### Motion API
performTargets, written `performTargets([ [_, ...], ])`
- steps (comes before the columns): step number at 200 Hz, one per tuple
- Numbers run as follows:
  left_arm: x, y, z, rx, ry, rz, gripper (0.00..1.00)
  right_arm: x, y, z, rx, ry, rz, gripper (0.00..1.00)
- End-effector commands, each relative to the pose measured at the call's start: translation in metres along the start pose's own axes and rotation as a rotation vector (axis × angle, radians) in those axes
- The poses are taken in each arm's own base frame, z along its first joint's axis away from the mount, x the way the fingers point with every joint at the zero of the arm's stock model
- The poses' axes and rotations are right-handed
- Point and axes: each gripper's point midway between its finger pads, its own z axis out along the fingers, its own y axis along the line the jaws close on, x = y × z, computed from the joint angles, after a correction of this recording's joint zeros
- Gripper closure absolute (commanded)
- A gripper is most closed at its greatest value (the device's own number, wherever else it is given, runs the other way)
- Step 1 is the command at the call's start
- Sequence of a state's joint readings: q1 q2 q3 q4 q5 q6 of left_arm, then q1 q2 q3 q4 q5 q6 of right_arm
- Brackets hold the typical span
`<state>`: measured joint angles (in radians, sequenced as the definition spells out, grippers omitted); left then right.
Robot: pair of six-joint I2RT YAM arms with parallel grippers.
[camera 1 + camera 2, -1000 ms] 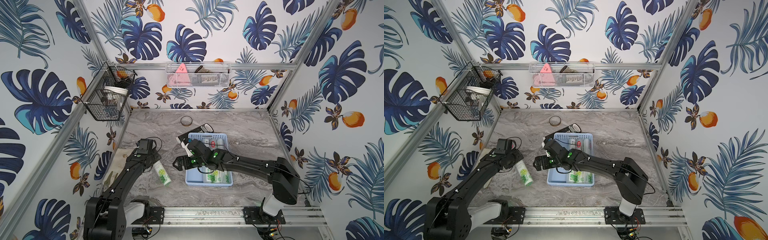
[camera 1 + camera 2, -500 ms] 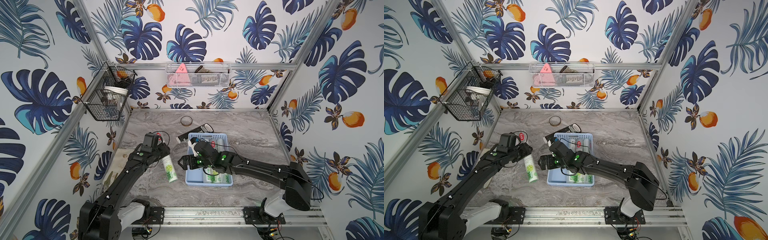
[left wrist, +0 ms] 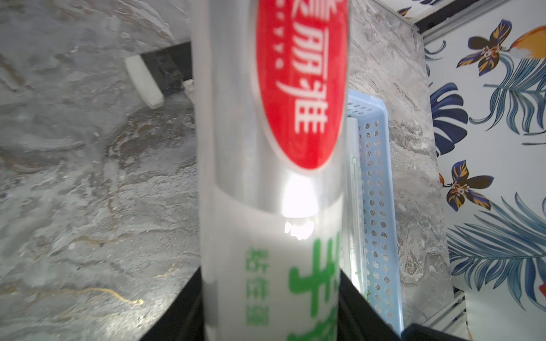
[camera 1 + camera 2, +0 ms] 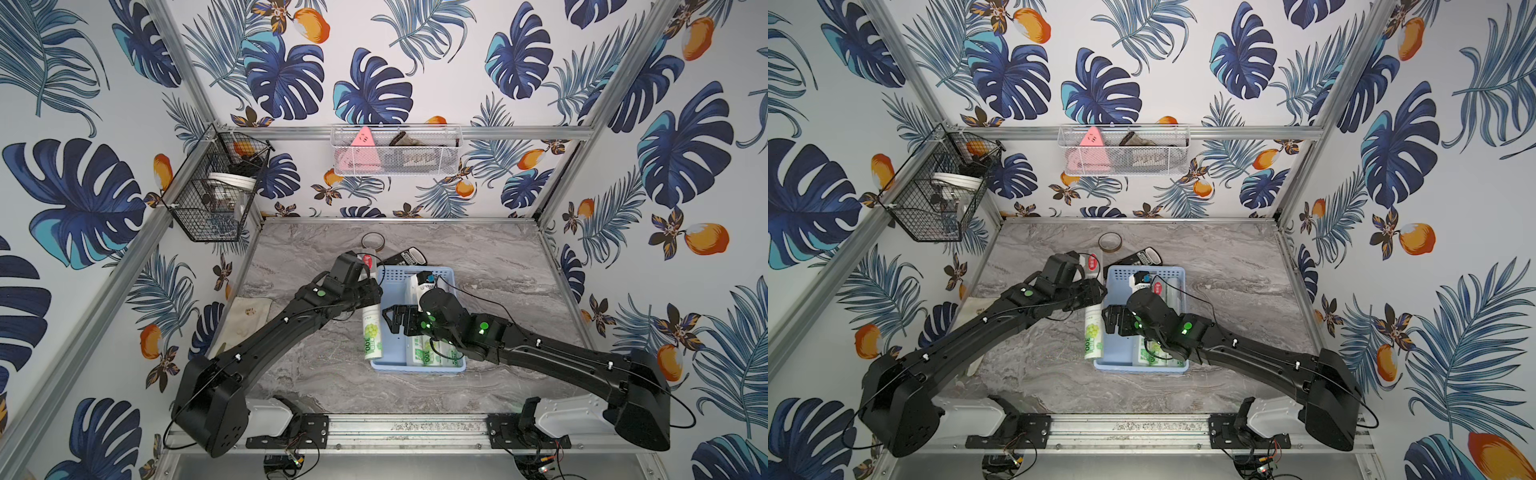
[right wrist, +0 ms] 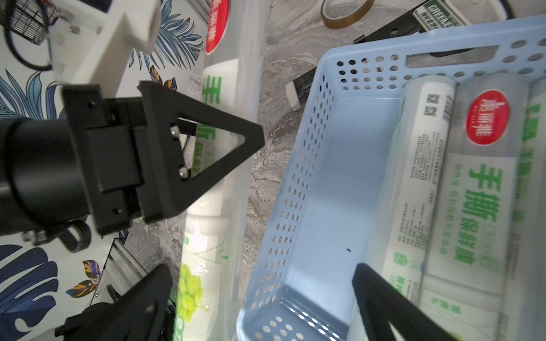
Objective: Put the plastic wrap into the basket
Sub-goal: Place the plastic wrap in the basket.
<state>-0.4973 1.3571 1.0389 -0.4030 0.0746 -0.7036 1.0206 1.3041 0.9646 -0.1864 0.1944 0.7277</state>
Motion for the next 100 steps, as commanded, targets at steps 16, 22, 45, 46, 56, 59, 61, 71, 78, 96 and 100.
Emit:
performTargets([
  [16, -0.006, -0.042, 0.023, 0.051, -0.02, 0.108, 0.69, -0.009, -0.023, -0.011, 0.05, -0.07, 0.08, 0.0],
  [22, -0.004, -0.045, 0.026, 0.054, -0.013, 0.119, 0.69, -0.01, -0.025, -0.012, 0.052, -0.074, 0.089, 0.0],
  [45, 0.003, -0.055, 0.041, 0.057, 0.018, 0.15, 0.69, -0.009, -0.039, -0.016, 0.06, -0.069, 0.127, 0.0],
  [46, 0.003, -0.055, 0.041, 0.058, 0.019, 0.15, 0.69, -0.01, -0.04, -0.016, 0.06, -0.07, 0.129, 0.0],
  [56, 0.006, -0.055, 0.046, 0.049, 0.028, 0.159, 0.69, -0.01, -0.045, -0.017, 0.061, -0.068, 0.144, 0.0],
  [59, 0.006, -0.056, 0.048, 0.046, 0.028, 0.16, 0.69, -0.01, -0.047, -0.017, 0.063, -0.066, 0.15, 0.0],
  [61, 0.007, -0.055, 0.049, 0.043, 0.029, 0.162, 0.69, -0.011, -0.049, -0.017, 0.064, -0.066, 0.154, 0.0],
  [71, 0.007, -0.055, 0.052, 0.039, 0.032, 0.163, 0.69, -0.011, -0.056, -0.018, 0.067, -0.062, 0.172, 0.0],
  [78, 0.007, -0.055, 0.054, 0.035, 0.033, 0.167, 0.69, -0.012, -0.06, -0.019, 0.07, -0.061, 0.181, 0.0],
  [96, 0.008, -0.052, 0.059, 0.016, 0.031, 0.175, 0.69, -0.011, -0.071, -0.02, 0.077, -0.049, 0.207, 0.0],
  [100, 0.008, -0.051, 0.06, 0.011, 0.033, 0.177, 0.69, -0.011, -0.073, -0.019, 0.079, -0.047, 0.21, 0.0],
])
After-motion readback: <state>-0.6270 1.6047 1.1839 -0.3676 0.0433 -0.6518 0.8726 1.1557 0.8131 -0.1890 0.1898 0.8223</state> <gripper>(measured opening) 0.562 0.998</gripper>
